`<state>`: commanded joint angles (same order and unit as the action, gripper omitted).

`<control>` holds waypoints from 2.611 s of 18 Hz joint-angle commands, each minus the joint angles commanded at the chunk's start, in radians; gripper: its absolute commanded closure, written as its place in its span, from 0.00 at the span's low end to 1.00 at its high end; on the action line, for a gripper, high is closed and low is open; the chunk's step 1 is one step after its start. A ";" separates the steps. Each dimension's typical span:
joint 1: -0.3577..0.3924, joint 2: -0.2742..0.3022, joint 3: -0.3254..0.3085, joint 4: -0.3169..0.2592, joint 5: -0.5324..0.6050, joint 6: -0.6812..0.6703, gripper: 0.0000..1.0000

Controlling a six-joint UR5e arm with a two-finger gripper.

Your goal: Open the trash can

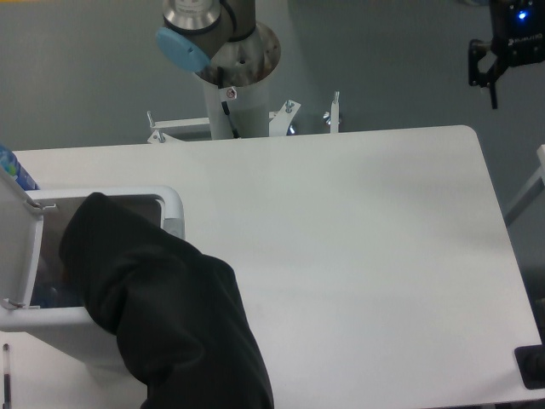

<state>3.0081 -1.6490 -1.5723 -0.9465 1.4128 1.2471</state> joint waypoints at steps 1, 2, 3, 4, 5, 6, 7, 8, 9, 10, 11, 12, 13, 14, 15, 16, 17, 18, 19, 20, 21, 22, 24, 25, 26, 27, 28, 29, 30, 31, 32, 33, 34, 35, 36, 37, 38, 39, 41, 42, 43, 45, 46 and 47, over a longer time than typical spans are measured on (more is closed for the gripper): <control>0.002 0.000 0.003 0.000 0.000 0.002 0.00; 0.005 0.000 0.003 0.000 0.000 0.003 0.00; 0.005 0.000 0.003 0.000 -0.002 0.003 0.00; 0.002 0.002 -0.003 0.000 0.000 0.002 0.00; -0.002 0.003 -0.003 0.000 0.000 0.000 0.00; -0.003 0.008 -0.006 0.000 0.000 -0.002 0.00; -0.008 0.009 -0.009 0.000 0.002 -0.002 0.00; -0.008 0.009 -0.009 0.000 0.000 0.000 0.00; -0.011 0.009 -0.008 0.000 -0.002 0.002 0.00; -0.011 0.009 -0.008 -0.002 -0.002 0.002 0.00; -0.012 0.009 -0.008 -0.002 -0.002 0.002 0.00; -0.015 0.009 -0.008 -0.002 -0.002 0.002 0.00; -0.017 0.009 -0.005 -0.002 -0.002 0.003 0.00; -0.018 0.008 0.005 -0.002 -0.003 0.003 0.00; -0.024 0.003 0.009 -0.002 -0.003 0.005 0.00; -0.029 -0.001 0.015 -0.002 -0.003 0.006 0.00; -0.038 -0.005 0.018 -0.002 0.000 0.009 0.00; -0.041 -0.005 0.021 -0.002 -0.002 0.011 0.00; -0.043 -0.005 0.021 -0.003 -0.005 0.014 0.00; -0.044 -0.003 0.021 -0.005 -0.005 0.014 0.00; -0.046 -0.003 0.020 -0.005 -0.003 0.014 0.00; -0.046 -0.002 0.018 -0.006 -0.008 0.014 0.00; -0.046 -0.002 0.015 -0.008 -0.014 0.015 0.00; -0.046 0.002 0.011 -0.008 -0.014 0.014 0.00; -0.046 0.006 0.003 -0.006 -0.006 0.012 0.00; -0.046 0.012 -0.008 -0.006 -0.005 0.011 0.00; -0.045 0.014 -0.011 -0.006 -0.005 0.012 0.00; -0.044 0.020 -0.011 -0.008 -0.005 0.012 0.00; -0.043 0.020 -0.012 -0.008 -0.005 0.012 0.00; -0.040 0.020 -0.011 -0.008 -0.005 0.012 0.00; -0.040 0.020 -0.011 -0.008 -0.006 0.014 0.00; -0.040 0.020 -0.011 -0.008 -0.008 0.014 0.00; -0.041 0.020 -0.011 -0.008 -0.008 0.012 0.00; -0.043 0.020 -0.009 -0.008 -0.006 0.014 0.00; -0.043 0.020 -0.006 -0.008 -0.008 0.012 0.00; -0.044 0.018 -0.008 -0.008 -0.011 0.012 0.00; -0.046 0.017 -0.014 -0.006 -0.012 0.012 0.00; -0.046 0.017 -0.020 -0.006 -0.012 0.012 0.00; -0.048 0.017 -0.017 -0.006 -0.015 0.014 0.00; -0.046 0.015 -0.014 -0.006 -0.017 0.014 0.00; -0.048 0.015 -0.009 -0.006 -0.017 0.014 0.00; -0.048 0.014 -0.008 -0.005 -0.015 0.014 0.00; -0.046 0.012 -0.008 -0.005 -0.015 0.014 0.00; -0.048 0.012 -0.006 -0.005 -0.015 0.014 0.00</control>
<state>2.9606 -1.6368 -1.5785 -0.9511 1.3975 1.2609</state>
